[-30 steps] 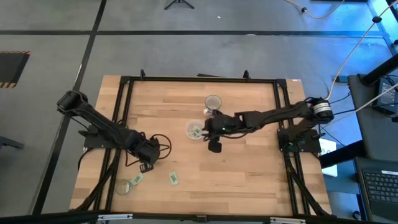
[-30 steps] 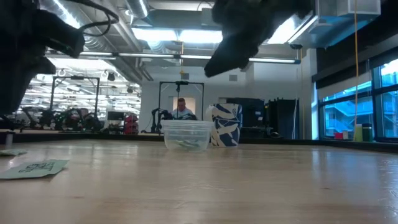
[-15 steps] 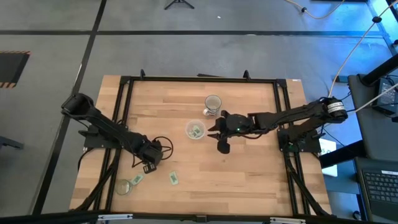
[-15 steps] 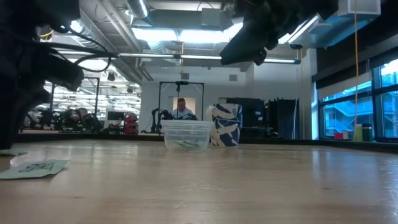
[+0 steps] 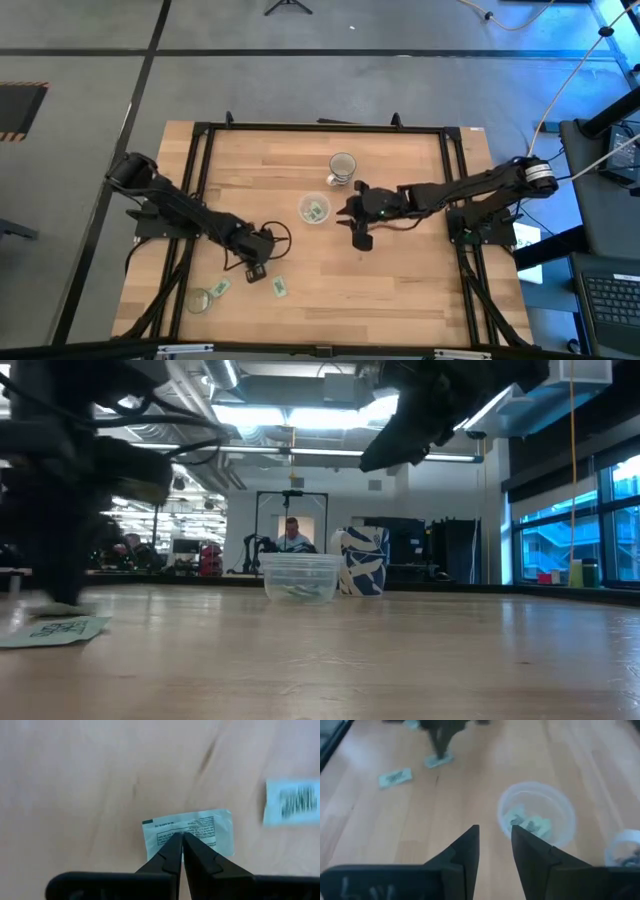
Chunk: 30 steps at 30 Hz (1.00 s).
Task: Pick and place Stevia / Truvia into bins
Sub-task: Put the stevia packet into the transparent container
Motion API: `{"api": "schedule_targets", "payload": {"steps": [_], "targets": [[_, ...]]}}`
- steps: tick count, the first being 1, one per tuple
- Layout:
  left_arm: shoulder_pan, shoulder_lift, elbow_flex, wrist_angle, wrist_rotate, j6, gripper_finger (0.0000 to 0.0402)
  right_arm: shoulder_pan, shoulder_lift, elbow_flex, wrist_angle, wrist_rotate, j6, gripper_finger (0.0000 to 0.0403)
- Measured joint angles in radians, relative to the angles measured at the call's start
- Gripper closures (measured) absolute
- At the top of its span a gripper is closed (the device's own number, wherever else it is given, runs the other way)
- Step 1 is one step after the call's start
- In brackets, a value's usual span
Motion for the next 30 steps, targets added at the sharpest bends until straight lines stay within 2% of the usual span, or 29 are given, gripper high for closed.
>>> {"api": "schedule_targets", "payload": {"steps": [3, 9, 16, 21, 30], "targets": [[0.018, 0.013, -0.001, 0.064, -0.040, 0.024, 0.0389, 0.017, 0.036, 0.000, 0.012, -0.003, -0.025, 0.0286], [0.058, 0.118, 0.004, 0.261, -0.012, 0.092, 0.0398, 0.046, 0.143, 0.000, 0.091, 0.000, -0.005, 0.0286], [0.084, 0.228, 0.005, 0.522, -0.005, 0.114, 0.0398, 0.106, 0.257, 0.000, 0.147, 0.001, -0.152, 0.0286], [0.092, 0.252, 0.003, 0.589, -0.009, 0.093, 0.0399, 0.145, 0.323, 0.000, 0.204, -0.003, -0.233, 0.0286], [0.091, 0.256, 0.000, 0.613, -0.029, 0.033, 0.0398, 0.183, 0.354, 0.001, 0.328, 0.000, -0.341, 0.0286]]}}
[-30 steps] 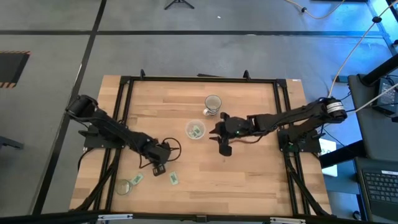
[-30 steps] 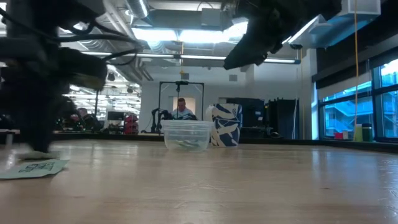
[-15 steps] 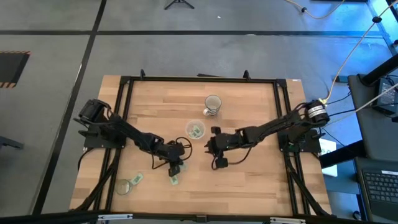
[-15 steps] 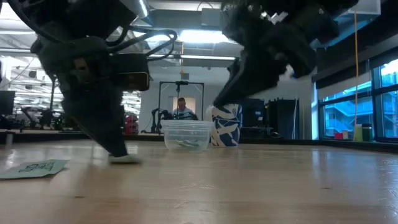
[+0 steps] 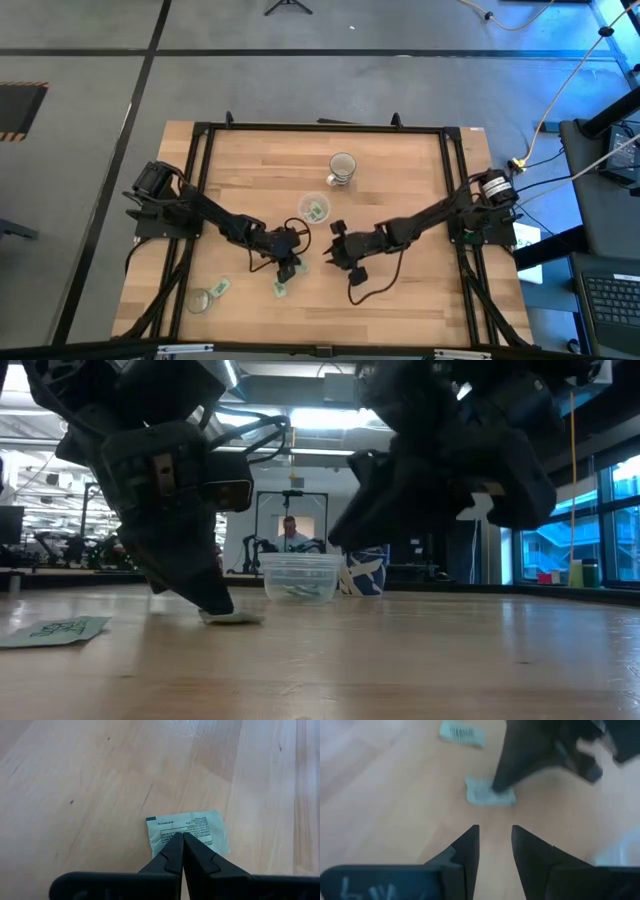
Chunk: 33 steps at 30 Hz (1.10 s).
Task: Pick and place Stevia / Truvia into bins
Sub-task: Put the stevia packet into the transparent container
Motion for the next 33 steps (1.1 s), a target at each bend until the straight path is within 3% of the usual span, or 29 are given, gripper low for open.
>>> {"api": "schedule_targets", "payload": {"steps": [6, 12, 20, 25, 33], "targets": [[0.000, 0.002, -0.001, 0.019, -0.011, -0.008, 0.0399, 0.045, 0.050, 0.016, 0.087, -0.001, 0.000, 0.0286], [0.000, 0.002, -0.002, 0.040, -0.016, -0.004, 0.0398, 0.060, 0.156, 0.125, 0.084, 0.051, 0.000, 0.0286], [-0.004, 0.002, 0.000, 0.036, -0.011, 0.004, 0.0397, 0.061, 0.311, 0.320, -0.087, 0.064, -0.001, 0.0286], [-0.005, 0.002, -0.001, 0.049, -0.011, 0.011, 0.0400, 0.075, 0.361, 0.402, -0.191, 0.172, -0.004, 0.0286], [-0.017, 0.002, 0.000, 0.050, 0.007, 0.019, 0.0399, 0.096, 0.379, 0.427, -0.212, 0.274, -0.060, 0.0291]]}}
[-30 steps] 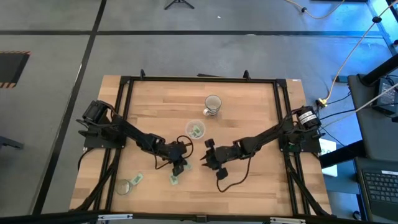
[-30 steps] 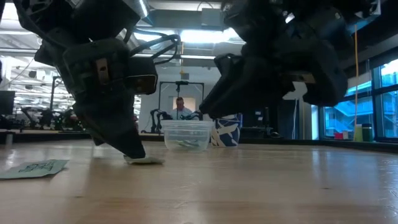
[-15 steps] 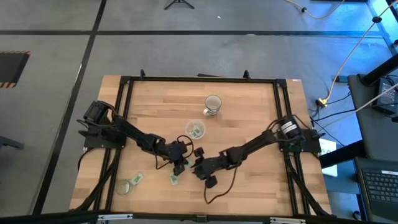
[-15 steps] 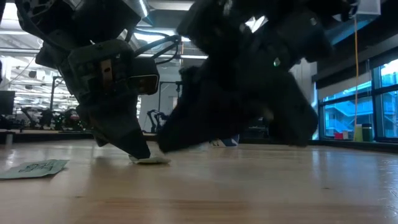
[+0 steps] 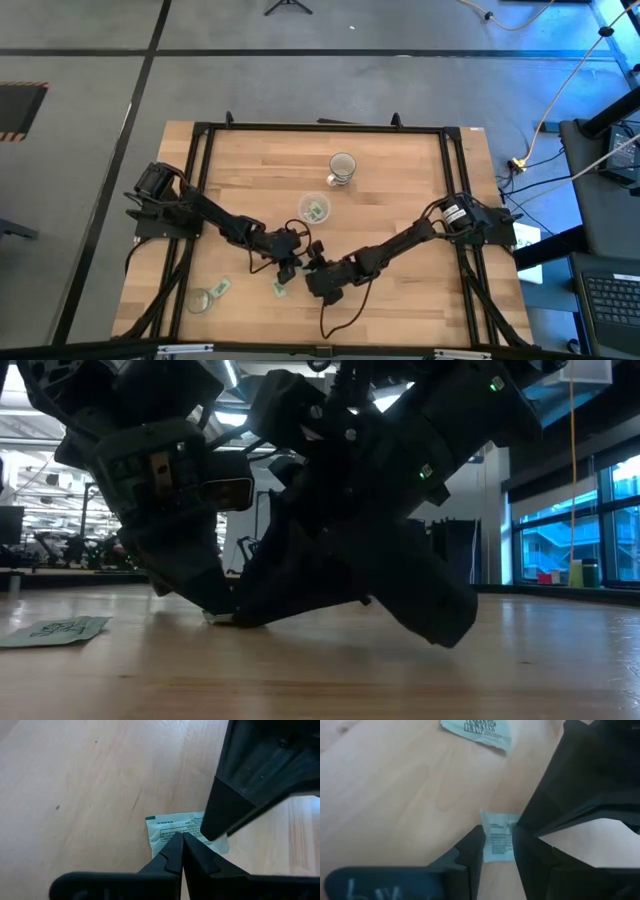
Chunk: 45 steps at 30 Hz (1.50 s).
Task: Pick and place Stevia / Truvia into bins
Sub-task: Put the stevia packet into the transparent container
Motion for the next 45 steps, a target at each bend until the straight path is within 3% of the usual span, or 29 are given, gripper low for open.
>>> {"api": "schedule_targets", "payload": {"steps": [12, 20, 27, 35, 41, 45], "targets": [[-0.006, 0.000, 0.000, 0.002, 0.002, 0.002, 0.0399, 0.002, 0.001, -0.002, -0.029, 0.005, -0.009, 0.0393], [-0.007, -0.028, -0.002, -0.009, -0.017, 0.066, 0.0369, 0.023, 0.004, 0.035, -0.096, 0.020, 0.007, 0.0400], [-0.005, -0.143, -0.004, -0.121, -0.093, 0.088, 0.0324, 0.012, -0.027, 0.089, -0.265, -0.005, 0.061, 0.0401], [-0.012, -0.319, -0.002, -0.242, -0.177, 0.149, 0.0315, -0.033, -0.220, 0.111, -0.379, -0.021, 0.114, 0.0402], [-0.021, -0.387, -0.002, -0.245, -0.200, 0.158, 0.0319, -0.114, -0.405, 0.114, -0.516, -0.024, 0.347, 0.0402], [-0.026, -0.393, -0.001, -0.244, -0.193, 0.158, 0.0319, -0.186, -0.459, 0.114, -0.549, -0.070, 0.459, 0.0402]]}}
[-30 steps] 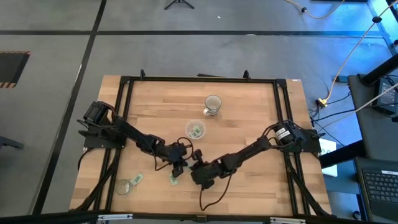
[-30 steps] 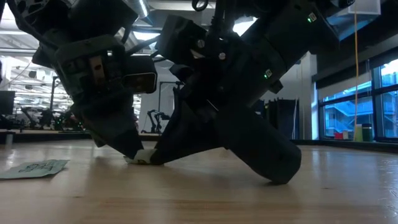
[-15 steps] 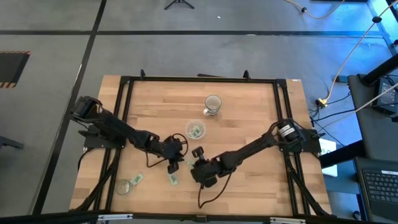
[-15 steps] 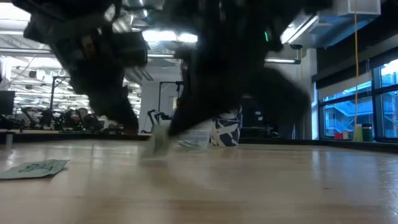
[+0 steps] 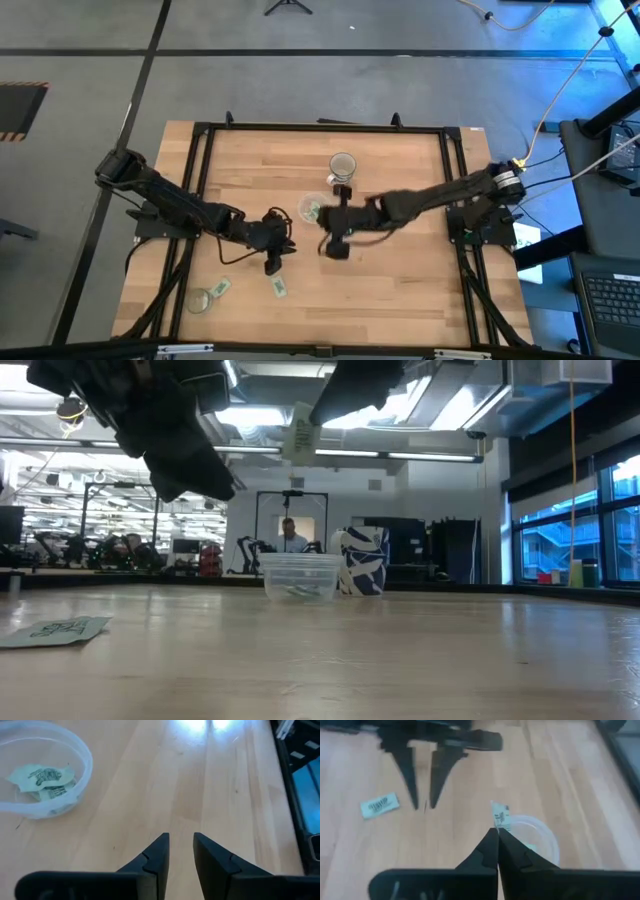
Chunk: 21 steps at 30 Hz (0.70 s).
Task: Pick and place Stevia / Truvia into bins
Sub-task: Put the stevia packet into the transparent container
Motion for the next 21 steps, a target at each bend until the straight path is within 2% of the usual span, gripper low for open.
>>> {"api": "schedule_targets", "payload": {"steps": [5, 21], "targets": [[0.001, 0.001, 0.000, 0.004, 0.010, -0.010, 0.0319, -0.088, 0.031, -0.005, 0.012, -0.147, 0.044, 0.0402], [0.001, 0.001, 0.000, 0.004, 0.012, -0.012, 0.0318, -0.213, 0.252, -0.010, 0.038, -0.115, -0.042, 0.0403]]}}
